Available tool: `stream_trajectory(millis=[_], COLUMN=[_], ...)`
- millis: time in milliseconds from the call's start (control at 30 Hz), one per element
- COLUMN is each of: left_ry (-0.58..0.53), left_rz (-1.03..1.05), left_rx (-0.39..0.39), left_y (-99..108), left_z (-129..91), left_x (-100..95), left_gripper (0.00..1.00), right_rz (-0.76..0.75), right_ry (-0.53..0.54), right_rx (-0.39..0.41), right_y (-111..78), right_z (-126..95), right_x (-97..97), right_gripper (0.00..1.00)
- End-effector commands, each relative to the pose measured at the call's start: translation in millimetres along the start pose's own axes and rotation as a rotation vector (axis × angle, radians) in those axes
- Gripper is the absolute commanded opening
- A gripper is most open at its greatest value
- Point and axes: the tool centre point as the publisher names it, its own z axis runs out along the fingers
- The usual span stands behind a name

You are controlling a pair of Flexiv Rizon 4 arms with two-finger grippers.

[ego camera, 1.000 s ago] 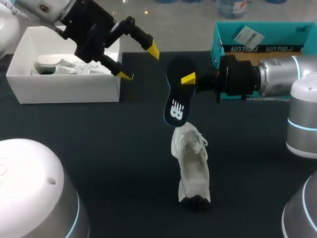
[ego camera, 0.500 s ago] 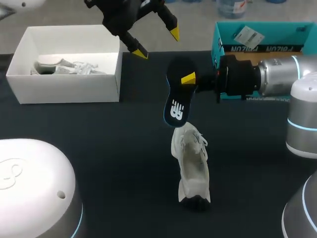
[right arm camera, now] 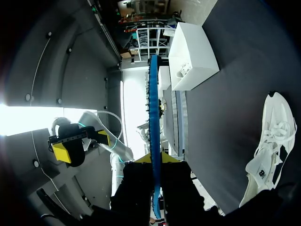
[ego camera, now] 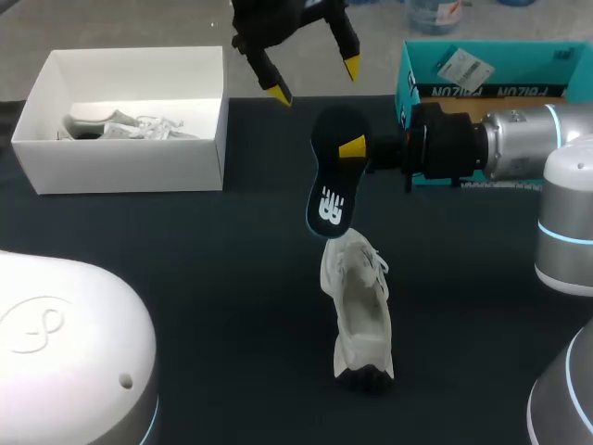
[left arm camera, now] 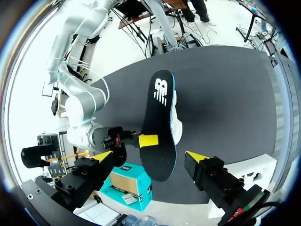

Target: Take the shoe out of the shoebox, open the shoe tongue, remove and reinsert the insole, then place the shoe into the shoebox

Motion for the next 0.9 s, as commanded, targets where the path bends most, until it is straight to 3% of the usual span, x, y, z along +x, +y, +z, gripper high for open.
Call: stream_trajectory(millis=[33, 633, 900], left_ry=[0.039, 0.039, 0.039], left_rz=[0.000, 0.000, 0.000], left_rx=[0.001, 0.001, 0.001], left_y=[1.2, 1.2, 1.2], left_z=[-1.7, -1.7, -1.7], left_x=[-2.2, -2.2, -2.2], left_gripper=[1.00, 1.00, 1.00], right_rz=[0.001, 0.012, 0.019], right_ry=[-0.001, 0.006, -0.007], right_rx=[-0.001, -0.002, -0.022], right_y=[-0.1, -21.6, -22.3], right_z=[0.7, 7.1, 3.6], right_x=[-0.3, -8.2, -6.4], right_gripper=[0.00, 0.00, 0.00])
